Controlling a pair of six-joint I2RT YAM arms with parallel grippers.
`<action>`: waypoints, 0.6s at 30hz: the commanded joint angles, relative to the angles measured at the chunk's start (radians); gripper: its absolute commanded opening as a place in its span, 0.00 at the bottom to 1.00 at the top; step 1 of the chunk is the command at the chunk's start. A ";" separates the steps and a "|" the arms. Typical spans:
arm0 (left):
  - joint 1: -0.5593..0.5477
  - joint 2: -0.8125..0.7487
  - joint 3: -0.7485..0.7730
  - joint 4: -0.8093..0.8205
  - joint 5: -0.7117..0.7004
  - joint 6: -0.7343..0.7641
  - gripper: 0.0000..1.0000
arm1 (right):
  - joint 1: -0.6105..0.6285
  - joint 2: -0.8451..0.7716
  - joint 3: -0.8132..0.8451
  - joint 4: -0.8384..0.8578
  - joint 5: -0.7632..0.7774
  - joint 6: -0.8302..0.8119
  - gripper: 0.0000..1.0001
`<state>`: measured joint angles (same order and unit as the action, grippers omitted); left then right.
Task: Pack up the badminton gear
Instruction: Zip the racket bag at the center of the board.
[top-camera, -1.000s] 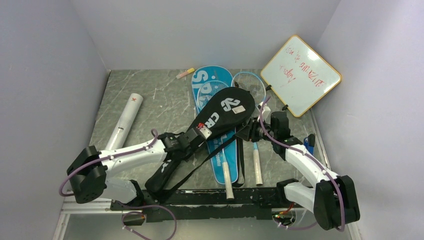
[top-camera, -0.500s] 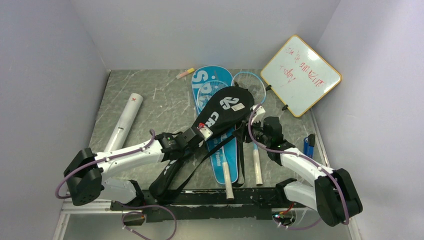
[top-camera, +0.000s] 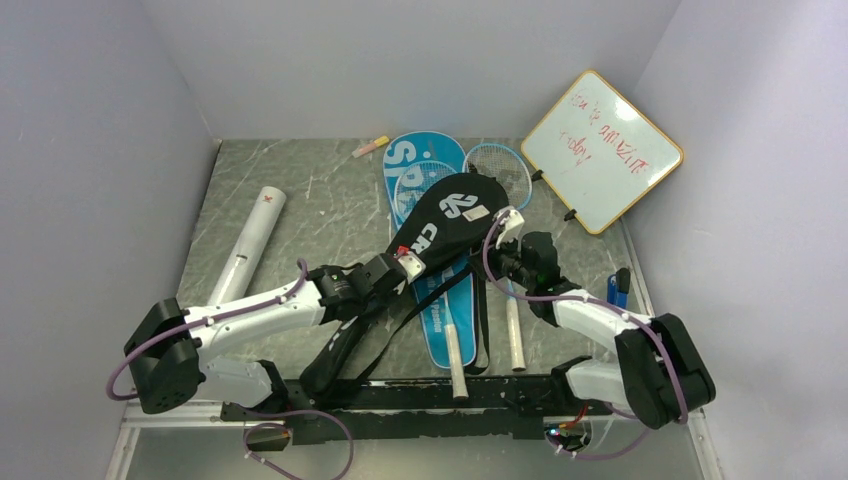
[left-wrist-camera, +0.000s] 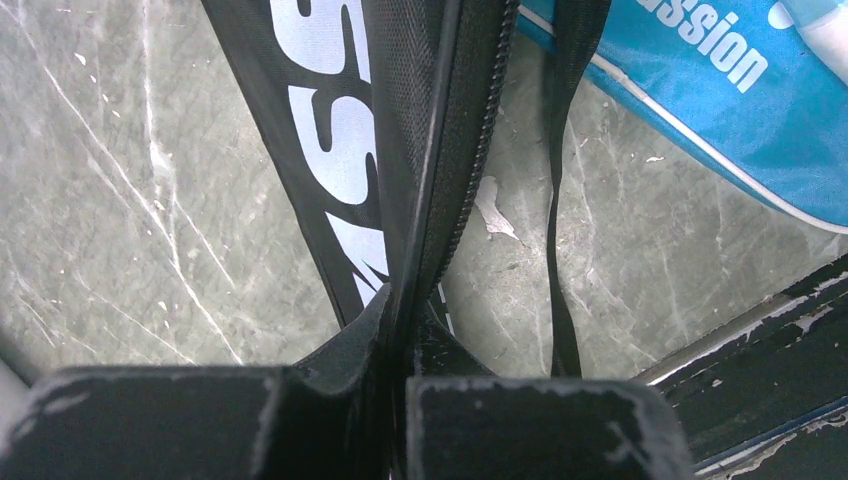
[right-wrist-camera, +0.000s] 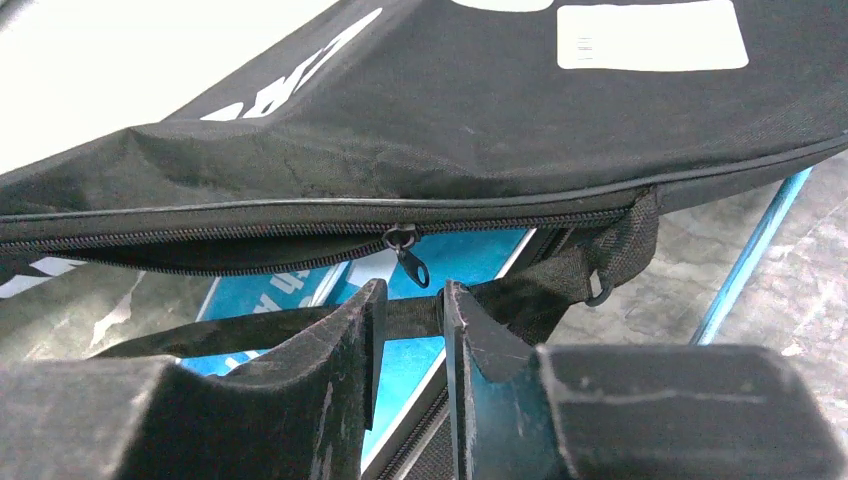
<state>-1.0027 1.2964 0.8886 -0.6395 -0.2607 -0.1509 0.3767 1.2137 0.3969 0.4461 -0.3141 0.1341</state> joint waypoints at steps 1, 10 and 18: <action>0.001 -0.040 0.012 0.058 0.008 0.018 0.05 | 0.011 0.014 0.020 0.082 0.004 -0.034 0.32; 0.001 -0.036 0.014 0.056 0.011 0.020 0.05 | 0.017 0.073 0.034 0.121 0.013 -0.034 0.32; 0.001 -0.043 0.008 0.061 0.024 0.022 0.05 | 0.025 0.100 0.043 0.143 0.018 -0.029 0.19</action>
<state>-1.0027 1.2945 0.8883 -0.6392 -0.2535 -0.1505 0.3946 1.3170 0.3996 0.5137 -0.3069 0.1177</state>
